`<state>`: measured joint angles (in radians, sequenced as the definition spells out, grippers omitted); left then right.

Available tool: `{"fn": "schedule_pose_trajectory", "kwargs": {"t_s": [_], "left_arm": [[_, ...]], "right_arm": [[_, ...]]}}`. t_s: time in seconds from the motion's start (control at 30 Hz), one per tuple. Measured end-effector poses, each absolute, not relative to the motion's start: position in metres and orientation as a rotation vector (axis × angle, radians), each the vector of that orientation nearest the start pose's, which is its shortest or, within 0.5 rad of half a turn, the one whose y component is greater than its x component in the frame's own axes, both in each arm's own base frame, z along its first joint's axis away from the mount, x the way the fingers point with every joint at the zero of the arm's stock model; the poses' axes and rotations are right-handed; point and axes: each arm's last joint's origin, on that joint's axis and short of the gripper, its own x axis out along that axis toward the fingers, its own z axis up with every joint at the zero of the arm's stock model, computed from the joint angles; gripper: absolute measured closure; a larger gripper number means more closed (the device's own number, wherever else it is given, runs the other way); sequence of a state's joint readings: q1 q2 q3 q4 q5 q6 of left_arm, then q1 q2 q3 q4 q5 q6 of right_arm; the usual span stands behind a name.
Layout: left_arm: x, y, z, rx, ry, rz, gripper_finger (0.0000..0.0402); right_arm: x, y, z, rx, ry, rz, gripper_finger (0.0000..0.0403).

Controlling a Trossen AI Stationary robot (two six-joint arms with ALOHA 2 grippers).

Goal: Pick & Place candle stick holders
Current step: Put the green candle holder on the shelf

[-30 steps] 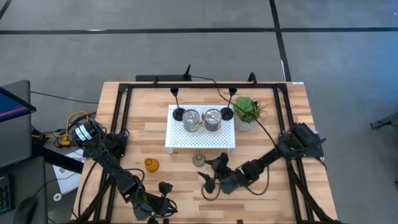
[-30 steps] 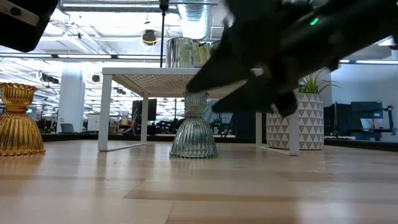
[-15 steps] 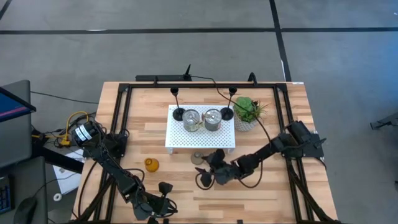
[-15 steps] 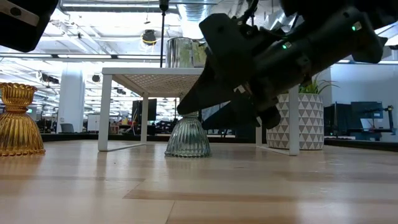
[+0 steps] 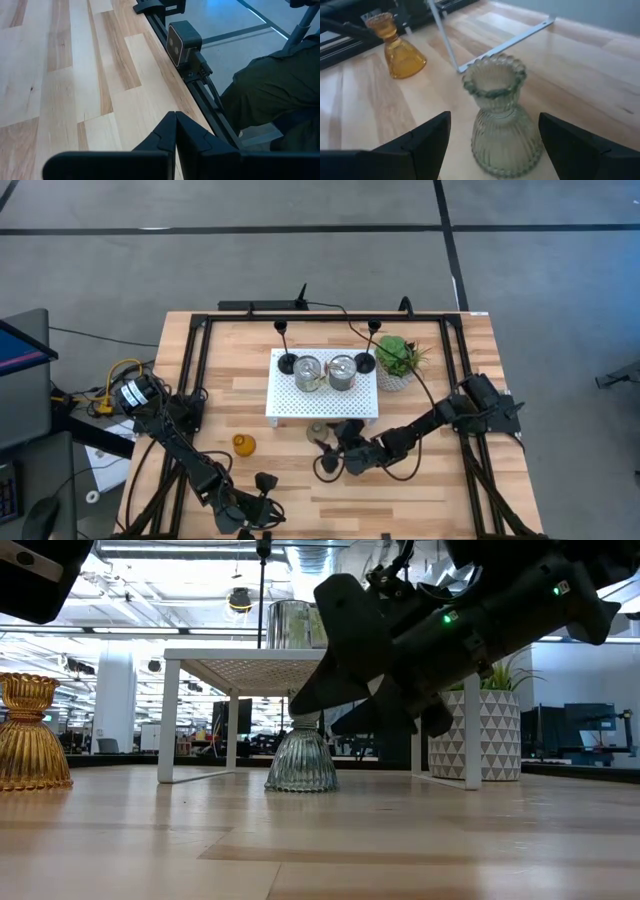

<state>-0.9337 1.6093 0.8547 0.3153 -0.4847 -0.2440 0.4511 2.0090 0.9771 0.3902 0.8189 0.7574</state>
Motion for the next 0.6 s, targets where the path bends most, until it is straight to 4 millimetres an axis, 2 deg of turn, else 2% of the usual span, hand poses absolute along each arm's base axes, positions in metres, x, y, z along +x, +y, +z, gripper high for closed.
{"fn": "schedule_pose_trajectory", "kwargs": {"t_s": [0.47,0.6], "left_arm": [[0.210,-0.261,0.204,0.051,0.386,-0.396,0.0396],[0.210,-0.261,0.203,0.051,0.386,-0.396,0.0396]], "right_arm": [[0.361,0.132,0.113,0.374,0.325,-0.553,0.0112],[0.363,0.128,0.113,0.445,0.304,-0.571,0.0112]]}}
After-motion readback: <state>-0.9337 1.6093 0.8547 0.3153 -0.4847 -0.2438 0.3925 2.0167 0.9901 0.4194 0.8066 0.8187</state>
